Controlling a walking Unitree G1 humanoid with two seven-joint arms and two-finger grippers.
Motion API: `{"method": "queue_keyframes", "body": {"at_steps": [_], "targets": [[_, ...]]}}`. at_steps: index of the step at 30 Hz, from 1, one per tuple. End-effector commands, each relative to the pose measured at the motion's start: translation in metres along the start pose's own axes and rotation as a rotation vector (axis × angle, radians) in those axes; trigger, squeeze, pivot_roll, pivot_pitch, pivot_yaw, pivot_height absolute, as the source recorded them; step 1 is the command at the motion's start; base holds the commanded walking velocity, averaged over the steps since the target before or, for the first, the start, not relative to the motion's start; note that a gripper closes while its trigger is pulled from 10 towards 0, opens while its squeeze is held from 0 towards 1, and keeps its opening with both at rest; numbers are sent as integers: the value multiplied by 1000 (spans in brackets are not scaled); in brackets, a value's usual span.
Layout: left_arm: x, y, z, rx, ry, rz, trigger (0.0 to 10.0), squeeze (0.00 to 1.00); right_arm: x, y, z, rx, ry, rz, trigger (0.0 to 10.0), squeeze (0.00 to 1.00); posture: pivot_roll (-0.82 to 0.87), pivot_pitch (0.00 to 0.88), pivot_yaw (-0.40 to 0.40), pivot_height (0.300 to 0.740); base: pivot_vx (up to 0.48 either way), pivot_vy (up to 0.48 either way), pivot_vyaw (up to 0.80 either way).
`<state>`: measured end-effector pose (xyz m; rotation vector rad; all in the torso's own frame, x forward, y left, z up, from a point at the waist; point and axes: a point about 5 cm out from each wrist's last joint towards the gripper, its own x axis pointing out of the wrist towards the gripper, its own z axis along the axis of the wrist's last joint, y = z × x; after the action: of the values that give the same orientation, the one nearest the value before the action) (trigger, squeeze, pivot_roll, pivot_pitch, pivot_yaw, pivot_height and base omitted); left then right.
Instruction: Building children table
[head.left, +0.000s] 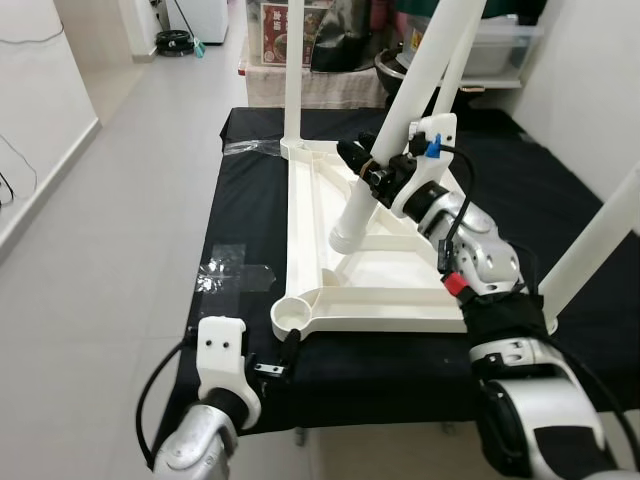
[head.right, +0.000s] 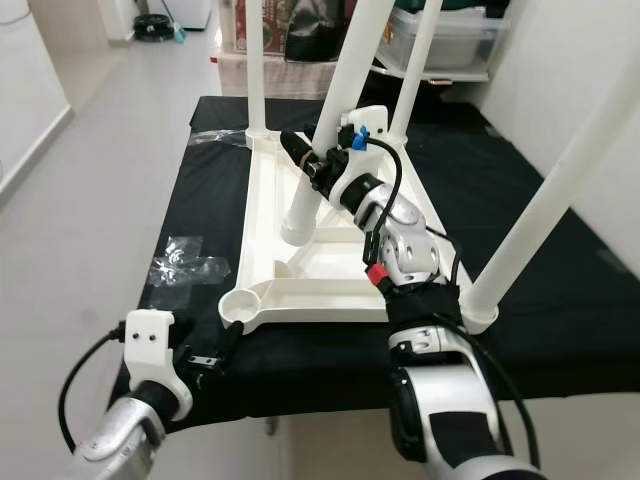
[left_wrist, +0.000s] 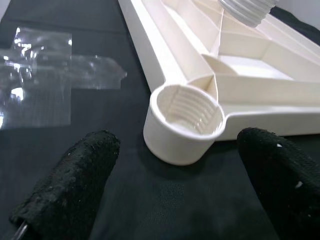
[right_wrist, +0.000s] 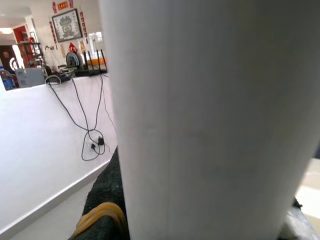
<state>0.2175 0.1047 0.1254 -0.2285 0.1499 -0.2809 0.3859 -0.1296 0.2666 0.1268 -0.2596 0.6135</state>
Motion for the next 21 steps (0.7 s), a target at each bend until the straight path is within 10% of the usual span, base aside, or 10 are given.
{"method": "queue_keyframes", "body": {"at_steps": [1, 11, 21], "targets": [[-1, 1, -5, 3, 28, 11, 10000, 0, 1, 1, 2, -2, -16, 3, 10000, 0, 84, 64, -105, 740, -394, 0, 0], [3, -4, 18, 75, -78, 20, 10000, 0, 5, 10, 47, 9, -241, -24, 10000, 0, 85, 65, -109, 740, -156, 0, 0], [7, -1, 25, 90, -113, 49, 10000, 0, 3, 25, 44, 5, -263, 35, 10000, 0, 80, 54, -106, 740, 0, 0, 0]]}}
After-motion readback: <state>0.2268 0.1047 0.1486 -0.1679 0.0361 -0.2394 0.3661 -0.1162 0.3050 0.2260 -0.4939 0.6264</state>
